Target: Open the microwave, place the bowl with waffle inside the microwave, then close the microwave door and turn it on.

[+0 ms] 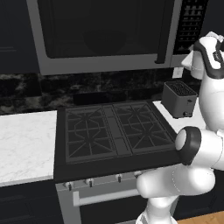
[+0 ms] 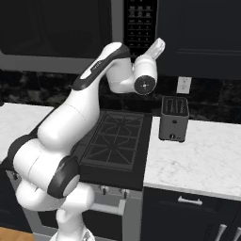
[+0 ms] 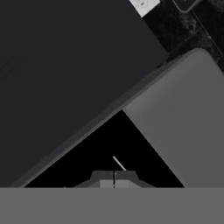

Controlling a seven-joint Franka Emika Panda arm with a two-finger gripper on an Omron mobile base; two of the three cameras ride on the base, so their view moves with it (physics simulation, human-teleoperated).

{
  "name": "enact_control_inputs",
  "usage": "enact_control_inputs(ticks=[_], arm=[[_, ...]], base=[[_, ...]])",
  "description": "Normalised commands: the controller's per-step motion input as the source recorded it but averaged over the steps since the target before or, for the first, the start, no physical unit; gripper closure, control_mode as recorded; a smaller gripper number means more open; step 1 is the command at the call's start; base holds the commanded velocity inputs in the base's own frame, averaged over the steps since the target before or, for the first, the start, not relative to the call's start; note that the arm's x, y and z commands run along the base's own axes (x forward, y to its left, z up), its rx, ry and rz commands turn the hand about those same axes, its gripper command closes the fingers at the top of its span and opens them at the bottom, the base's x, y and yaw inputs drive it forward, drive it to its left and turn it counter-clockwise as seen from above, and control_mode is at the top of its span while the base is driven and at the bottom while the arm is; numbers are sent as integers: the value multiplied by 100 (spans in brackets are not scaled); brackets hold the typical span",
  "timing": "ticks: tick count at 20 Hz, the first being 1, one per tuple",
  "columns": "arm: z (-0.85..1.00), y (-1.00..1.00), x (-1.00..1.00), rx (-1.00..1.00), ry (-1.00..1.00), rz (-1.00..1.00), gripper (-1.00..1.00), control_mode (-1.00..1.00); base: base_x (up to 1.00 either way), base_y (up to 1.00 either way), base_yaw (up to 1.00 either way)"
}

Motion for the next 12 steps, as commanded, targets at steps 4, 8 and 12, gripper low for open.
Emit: enact_control_inputs(ticks=[4, 8, 12], arm=[[-8, 0, 54, 0, 0, 0, 100, -100], [-16, 0, 47, 0, 0, 0, 100, -100], [-3, 0, 6, 0, -3, 0, 100, -100]], base=[[0, 0, 0], [0, 0, 0], [0, 0, 0]])
